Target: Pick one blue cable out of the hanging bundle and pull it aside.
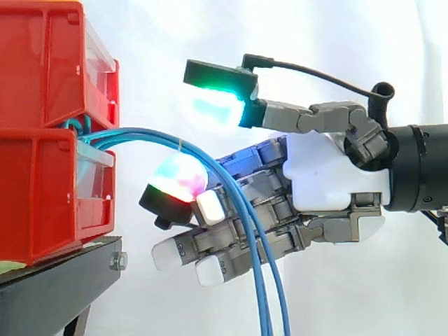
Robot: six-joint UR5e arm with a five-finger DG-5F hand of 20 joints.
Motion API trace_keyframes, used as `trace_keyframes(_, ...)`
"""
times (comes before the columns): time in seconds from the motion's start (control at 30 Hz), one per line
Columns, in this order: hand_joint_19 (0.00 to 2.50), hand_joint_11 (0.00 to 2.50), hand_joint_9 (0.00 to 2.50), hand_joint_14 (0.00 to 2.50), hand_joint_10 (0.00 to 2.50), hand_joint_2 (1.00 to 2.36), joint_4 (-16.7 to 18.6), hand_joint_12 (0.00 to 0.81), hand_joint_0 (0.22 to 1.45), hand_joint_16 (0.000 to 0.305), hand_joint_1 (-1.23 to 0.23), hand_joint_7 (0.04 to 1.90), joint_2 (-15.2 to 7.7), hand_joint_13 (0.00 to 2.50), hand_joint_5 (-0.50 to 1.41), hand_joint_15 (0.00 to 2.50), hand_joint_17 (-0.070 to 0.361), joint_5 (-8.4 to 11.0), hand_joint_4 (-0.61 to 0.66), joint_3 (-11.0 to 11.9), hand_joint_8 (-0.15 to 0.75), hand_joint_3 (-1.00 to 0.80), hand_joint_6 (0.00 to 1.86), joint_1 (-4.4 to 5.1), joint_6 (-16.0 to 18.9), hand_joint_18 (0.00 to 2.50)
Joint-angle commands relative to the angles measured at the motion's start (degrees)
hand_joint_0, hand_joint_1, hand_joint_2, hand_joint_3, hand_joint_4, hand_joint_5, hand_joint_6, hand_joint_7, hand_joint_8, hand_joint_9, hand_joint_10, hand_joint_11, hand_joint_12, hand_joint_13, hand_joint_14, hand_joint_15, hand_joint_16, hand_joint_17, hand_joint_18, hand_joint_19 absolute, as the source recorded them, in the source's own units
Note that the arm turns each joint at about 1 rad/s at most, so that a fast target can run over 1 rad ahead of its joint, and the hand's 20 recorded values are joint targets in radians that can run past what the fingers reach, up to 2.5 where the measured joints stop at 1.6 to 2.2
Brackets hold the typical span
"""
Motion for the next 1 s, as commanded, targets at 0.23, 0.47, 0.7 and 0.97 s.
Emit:
trace_keyframes(0.23, 0.44, 0.58, 0.88, 0.01, 0.01, 1.01, -0.8, 0.487, 0.56, 0.067, -0.68, 1.53, 0.0, 0.65, -0.12, 0.34, 0.151, -0.03, 0.32, 1.0, 0.394, 0.11, 0.88, -0.11, -0.1, 0.66)
trace_keyframes(0.47, 0.43, 0.60, 0.82, 0.01, 0.01, 1.01, -0.9, 0.462, 0.62, 0.062, -0.80, 1.63, 0.0, 0.64, -0.14, 0.37, 0.140, -0.03, 0.16, 1.0, 0.360, 0.20, 0.92, -0.29, -0.2, 0.64)
trace_keyframes(0.7, 0.40, 0.62, 0.74, 0.01, 0.02, 1.01, -0.9, 0.411, 0.70, 0.053, -0.90, 1.54, 0.1, 0.59, -0.16, 0.37, 0.120, -0.03, 0.31, 1.1, 0.307, -0.30, 0.92, -0.29, -0.2, 0.58)
trace_keyframes(0.97, 0.49, 0.59, 0.81, 0.01, 0.01, 1.00, -2.7, 0.437, 0.50, 0.058, -0.52, 1.45, 0.1, 0.59, -0.14, 0.37, 0.131, -0.03, 0.32, 1.3, 0.344, -0.50, 0.89, -0.38, -0.4, 0.55)
